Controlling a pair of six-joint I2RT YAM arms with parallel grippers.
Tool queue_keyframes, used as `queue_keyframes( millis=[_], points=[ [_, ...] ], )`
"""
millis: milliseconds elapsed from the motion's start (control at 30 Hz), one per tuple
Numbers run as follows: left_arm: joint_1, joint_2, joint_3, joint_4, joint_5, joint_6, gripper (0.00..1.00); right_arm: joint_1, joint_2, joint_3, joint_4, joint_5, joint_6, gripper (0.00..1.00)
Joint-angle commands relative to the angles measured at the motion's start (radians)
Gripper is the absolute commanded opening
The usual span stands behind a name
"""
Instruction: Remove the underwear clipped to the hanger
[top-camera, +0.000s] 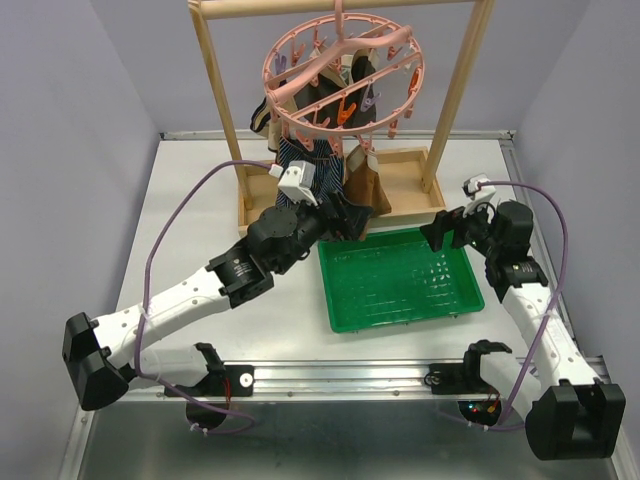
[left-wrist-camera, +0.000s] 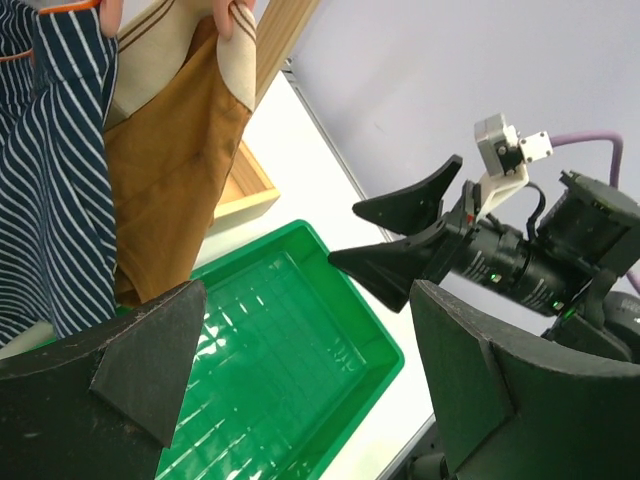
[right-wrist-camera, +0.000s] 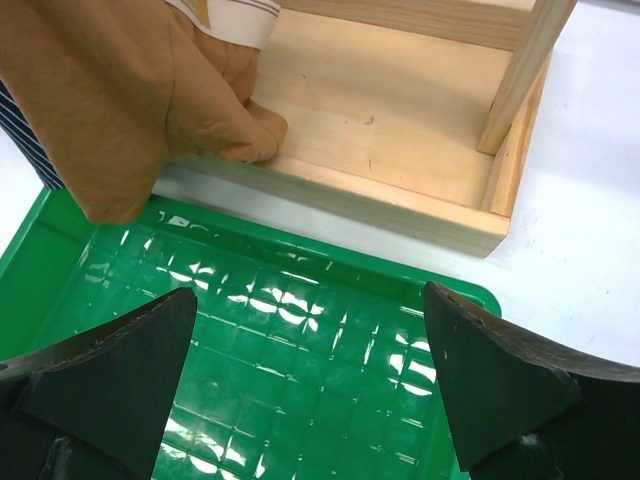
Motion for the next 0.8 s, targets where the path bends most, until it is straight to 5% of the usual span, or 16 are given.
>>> queue_keyframes(
  millis=[0, 400, 767],
  points=[
    [-0.012, 0.014, 0.081, 0.073, -0.040, -0.016, 0.94, -0.008, -0.027, -0.022, 0.031, 0.010, 0.021, 1.00],
    [-0.014, 0.142, 0.168, 0.193, -0.247, 0.043, 0.93, -0.008, -0.036, -0.028, 0.036, 0.002, 0.041, 1.00],
    [0.005, 0.322, 0.297, 0.279, -0.377, 0.148, 0.81, -0.006, -0.054, -0.008, 0.037, 0.005, 0.053, 1.00]
  ],
)
